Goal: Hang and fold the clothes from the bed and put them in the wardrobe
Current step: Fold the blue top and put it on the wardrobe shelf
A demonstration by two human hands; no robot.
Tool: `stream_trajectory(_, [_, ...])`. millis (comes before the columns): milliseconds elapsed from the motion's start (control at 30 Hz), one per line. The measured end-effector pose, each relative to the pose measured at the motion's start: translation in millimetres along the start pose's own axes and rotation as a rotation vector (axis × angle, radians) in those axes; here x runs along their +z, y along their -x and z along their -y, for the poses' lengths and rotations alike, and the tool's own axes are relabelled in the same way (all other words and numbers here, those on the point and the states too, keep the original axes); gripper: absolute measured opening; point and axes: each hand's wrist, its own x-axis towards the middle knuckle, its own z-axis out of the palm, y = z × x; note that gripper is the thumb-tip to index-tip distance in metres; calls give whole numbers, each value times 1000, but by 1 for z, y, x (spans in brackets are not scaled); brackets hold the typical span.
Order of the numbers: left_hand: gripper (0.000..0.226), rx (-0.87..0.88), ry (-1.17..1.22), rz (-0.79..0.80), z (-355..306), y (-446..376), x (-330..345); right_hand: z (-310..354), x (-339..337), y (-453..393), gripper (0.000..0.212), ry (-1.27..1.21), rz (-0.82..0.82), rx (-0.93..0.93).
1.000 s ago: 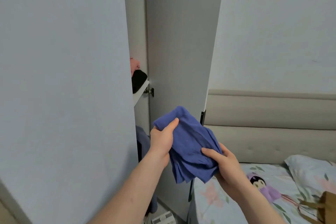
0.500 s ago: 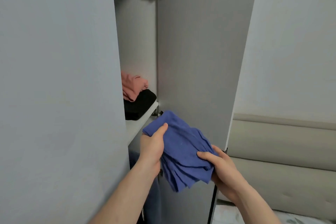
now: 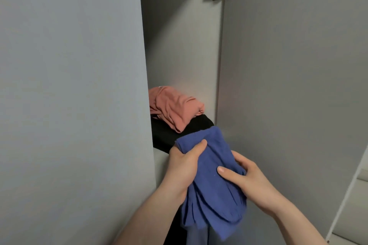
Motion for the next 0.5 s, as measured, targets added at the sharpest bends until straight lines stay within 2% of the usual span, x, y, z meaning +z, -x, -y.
stream_trajectory(200, [24, 21, 8, -97, -5, -10, -7, 1, 12, -24, 34, 1, 30, -15])
stream_trajectory(500, [25, 126, 112, -42, -14, -8, -6, 22, 9, -37, 31, -71, -96, -44])
